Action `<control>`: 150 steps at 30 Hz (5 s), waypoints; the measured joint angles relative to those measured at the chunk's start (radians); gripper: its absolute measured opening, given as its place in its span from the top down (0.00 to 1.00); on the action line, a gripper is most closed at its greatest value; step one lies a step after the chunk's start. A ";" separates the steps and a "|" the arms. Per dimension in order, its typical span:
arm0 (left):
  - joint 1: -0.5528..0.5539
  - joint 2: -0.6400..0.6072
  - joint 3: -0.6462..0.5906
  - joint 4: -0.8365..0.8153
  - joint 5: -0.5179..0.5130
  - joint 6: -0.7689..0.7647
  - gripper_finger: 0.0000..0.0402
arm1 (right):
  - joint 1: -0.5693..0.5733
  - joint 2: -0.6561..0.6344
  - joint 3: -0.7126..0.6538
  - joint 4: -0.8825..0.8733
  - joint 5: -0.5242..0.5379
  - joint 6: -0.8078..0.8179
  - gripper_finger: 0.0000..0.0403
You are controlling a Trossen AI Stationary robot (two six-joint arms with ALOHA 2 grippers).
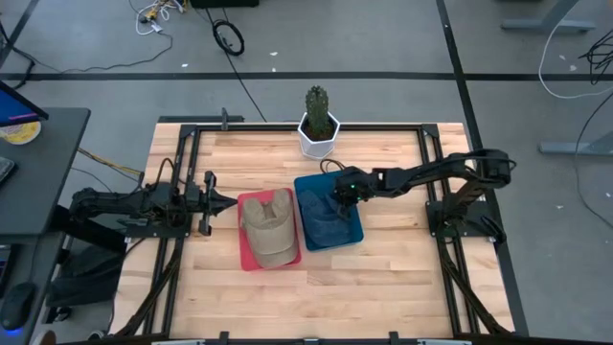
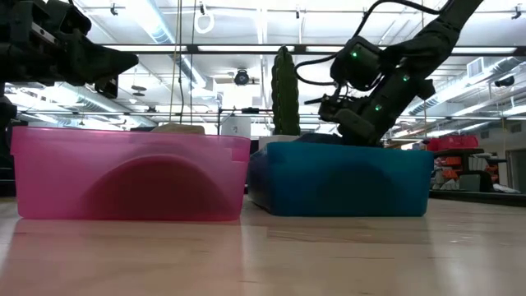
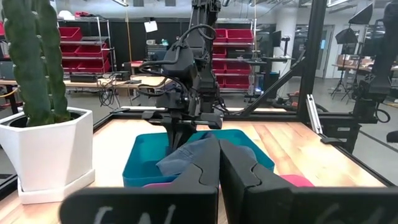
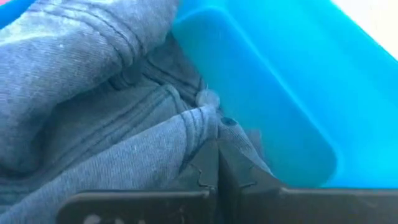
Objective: Pick & Place hat
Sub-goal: Adjust the blue cap in the blue bin, then return to Home Position
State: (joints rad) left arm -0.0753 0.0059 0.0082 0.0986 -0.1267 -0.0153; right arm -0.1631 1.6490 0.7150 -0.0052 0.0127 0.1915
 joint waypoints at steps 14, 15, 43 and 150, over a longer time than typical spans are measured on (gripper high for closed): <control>0.000 0.000 0.000 -0.009 0.000 0.001 0.99 | 0.000 -0.285 -0.011 -0.122 -0.007 -0.001 1.00; 0.000 0.000 0.000 -0.009 0.000 0.001 0.99 | 0.000 -0.305 -0.011 -0.118 -0.007 -0.001 0.99; 0.000 0.000 -0.001 -0.006 0.001 0.001 0.99 | 0.122 -0.448 -0.009 0.095 -0.108 -0.103 0.91; 0.000 0.000 -0.001 -0.006 0.001 0.001 0.99 | 0.248 -1.588 -0.697 0.019 0.039 -0.539 0.91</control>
State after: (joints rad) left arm -0.0753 0.0063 0.0074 0.0925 -0.1253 -0.0140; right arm 0.0845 0.0612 0.0177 0.0139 0.0521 -0.3477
